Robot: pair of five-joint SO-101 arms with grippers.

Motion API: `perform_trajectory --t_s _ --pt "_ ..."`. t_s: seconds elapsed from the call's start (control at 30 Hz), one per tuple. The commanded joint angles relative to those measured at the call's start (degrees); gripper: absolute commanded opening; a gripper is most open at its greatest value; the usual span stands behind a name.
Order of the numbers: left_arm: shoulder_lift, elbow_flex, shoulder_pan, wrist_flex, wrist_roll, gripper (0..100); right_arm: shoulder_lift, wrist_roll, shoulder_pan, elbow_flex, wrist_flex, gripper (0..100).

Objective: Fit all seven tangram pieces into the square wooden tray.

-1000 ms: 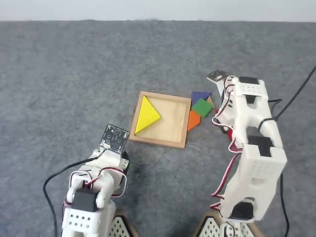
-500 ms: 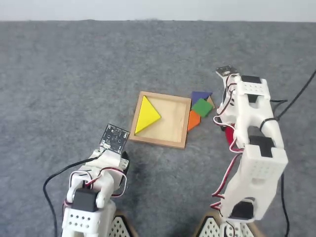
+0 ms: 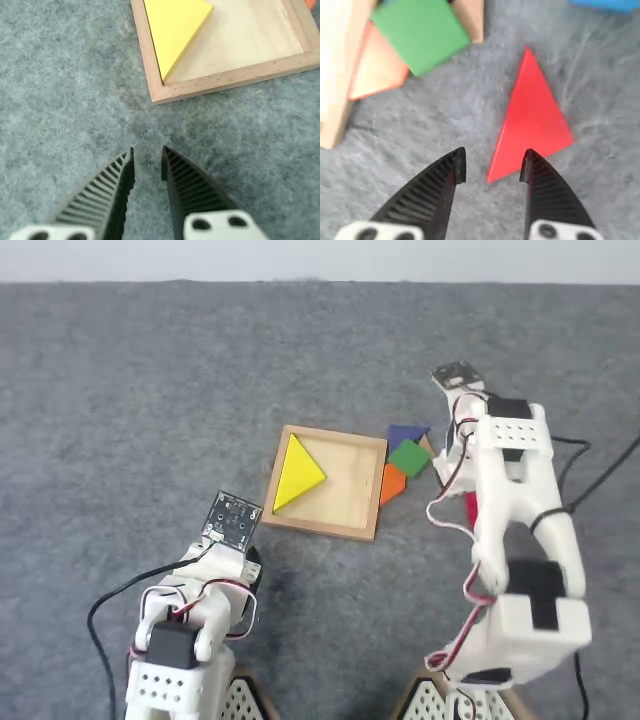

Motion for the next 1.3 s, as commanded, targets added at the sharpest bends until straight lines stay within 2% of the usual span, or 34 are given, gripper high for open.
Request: perform_trajectory --t_s 0.0,0.17,0.27,0.37,0.6,0.83,1.13,1.27 --pt "-0.09 -0.40 0.09 0.26 0.35 9 -7.25 -1.14 -2.86 -0.53 -0.04 17.2" --pt "-0.09 -0.40 0.09 0.26 0.35 9 -6.29 -0.79 -1.10 -0.35 -0.13 18.7" --pt "-0.09 -0.40 0.09 0.26 0.35 9 -1.89 -0.44 1.98 -0.70 -0.66 25.7" --pt "-0.09 -0.40 0.09 0.26 0.35 9 2.77 3.16 2.86 -0.79 -1.71 30.8" --pt "-0.09 -0.40 0.09 0.26 0.35 9 11.30 4.13 7.60 -2.29 -8.48 31.0" --pt "-0.09 -0.40 0.09 0.26 0.35 9 21.85 7.03 9.19 -10.46 -3.56 31.0" --pt "-0.09 -0.40 0.09 0.26 0.35 9 22.37 7.21 9.10 -12.48 -5.14 29.6" --pt "-0.09 -0.40 0.09 0.26 0.35 9 22.37 10.37 9.01 -13.01 -5.49 29.6"
